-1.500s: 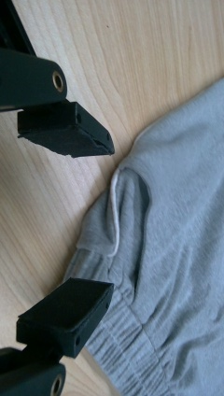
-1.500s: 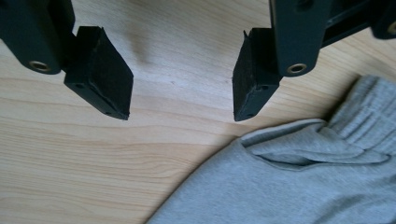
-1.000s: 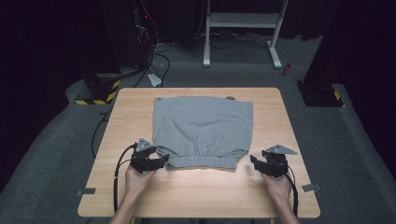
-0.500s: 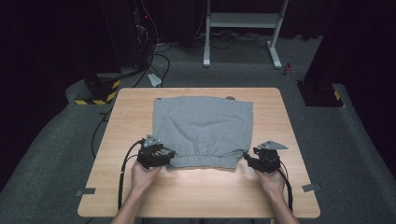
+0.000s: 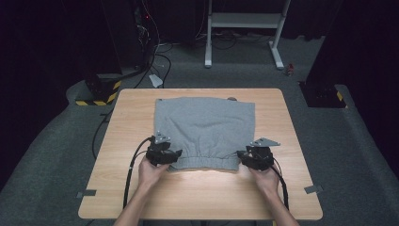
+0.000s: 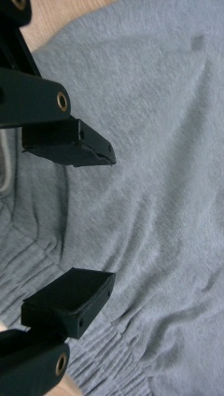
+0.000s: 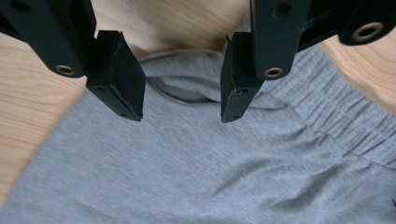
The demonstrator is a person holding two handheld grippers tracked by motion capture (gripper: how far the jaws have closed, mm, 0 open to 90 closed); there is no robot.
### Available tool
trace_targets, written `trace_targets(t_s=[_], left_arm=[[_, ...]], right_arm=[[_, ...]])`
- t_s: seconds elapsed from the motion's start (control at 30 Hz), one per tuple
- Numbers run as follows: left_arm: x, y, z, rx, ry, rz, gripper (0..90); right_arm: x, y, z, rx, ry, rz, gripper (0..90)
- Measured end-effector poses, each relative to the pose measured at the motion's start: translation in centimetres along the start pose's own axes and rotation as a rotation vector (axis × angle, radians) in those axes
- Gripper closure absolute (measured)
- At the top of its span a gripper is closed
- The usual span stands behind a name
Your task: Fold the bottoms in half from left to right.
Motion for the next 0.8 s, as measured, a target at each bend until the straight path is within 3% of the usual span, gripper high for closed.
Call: trace_targets(t_s=[0.4, 0.8], left_arm=[[1.4, 0.0, 0.1, -0.002, 0.018, -0.006, 37.9], [2.4, -0.1, -0.1, -0.01, 0.038, 0.0, 38.9]], right_arm=[[2.2, 1.5, 0.9, -0.012, 0.041, 0.022, 49.7], [3.7, 2.2, 1.3, -0.021, 0.071, 0.027, 49.5]])
Point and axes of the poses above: each handheld gripper's, and its own axes: x roughly forward along the jaws, z roughly out of its top, y roughly to its left, the point moved 1 cm from there along x, roughly forward along the jaws, and after that the axes turned 1 degree about z, right-handed, at the moved point
